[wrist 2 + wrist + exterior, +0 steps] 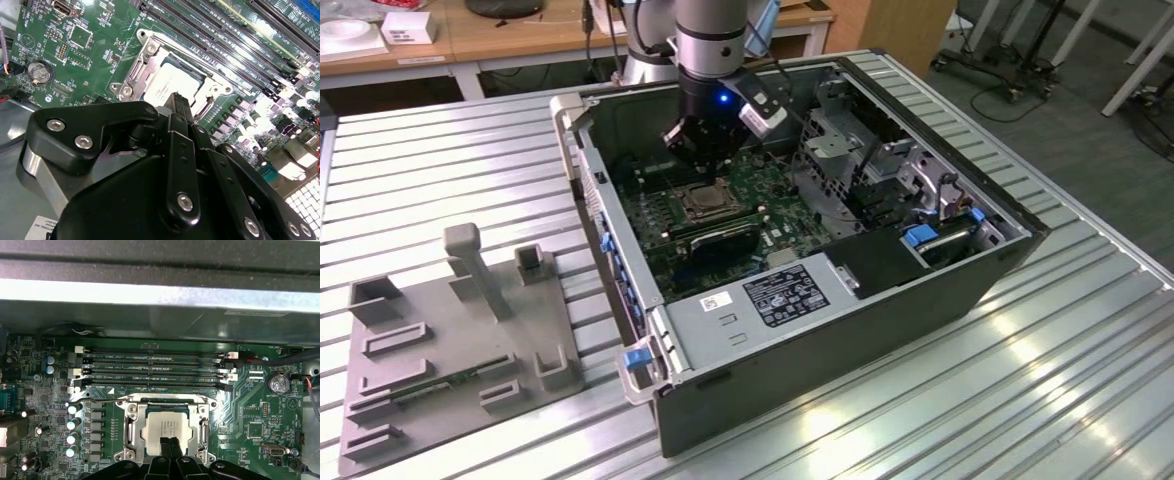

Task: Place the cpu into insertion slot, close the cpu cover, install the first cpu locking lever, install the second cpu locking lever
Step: 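Install the first cpu locking lever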

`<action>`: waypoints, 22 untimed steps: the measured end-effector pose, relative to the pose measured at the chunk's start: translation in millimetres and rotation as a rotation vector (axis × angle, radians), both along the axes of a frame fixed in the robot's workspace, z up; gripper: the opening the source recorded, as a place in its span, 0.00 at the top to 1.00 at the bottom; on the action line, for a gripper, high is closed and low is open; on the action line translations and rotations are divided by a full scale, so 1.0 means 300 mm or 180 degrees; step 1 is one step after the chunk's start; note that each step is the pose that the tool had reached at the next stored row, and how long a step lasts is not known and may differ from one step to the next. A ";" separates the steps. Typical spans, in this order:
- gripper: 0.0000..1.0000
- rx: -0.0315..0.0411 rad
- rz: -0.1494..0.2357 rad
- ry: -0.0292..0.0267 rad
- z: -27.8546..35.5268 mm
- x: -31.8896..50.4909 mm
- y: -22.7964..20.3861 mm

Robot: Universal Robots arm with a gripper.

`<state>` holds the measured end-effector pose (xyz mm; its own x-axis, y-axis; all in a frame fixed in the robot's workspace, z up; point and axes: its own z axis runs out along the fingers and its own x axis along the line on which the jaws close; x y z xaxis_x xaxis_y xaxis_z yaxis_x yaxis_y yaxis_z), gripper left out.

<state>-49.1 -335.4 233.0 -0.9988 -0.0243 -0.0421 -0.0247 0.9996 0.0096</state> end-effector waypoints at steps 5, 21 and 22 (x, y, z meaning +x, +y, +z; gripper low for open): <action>0.89 0.0000 0.0000 -0.0002 0.000 0.000 0.000; 0.89 -0.0002 0.0000 -0.0003 0.000 -0.031 0.000; 0.89 -0.0002 0.0000 -0.0003 0.000 -0.031 0.000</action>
<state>-58.3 -335.4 233.0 -0.9988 -0.0243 -0.0429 -0.0247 0.9997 0.0089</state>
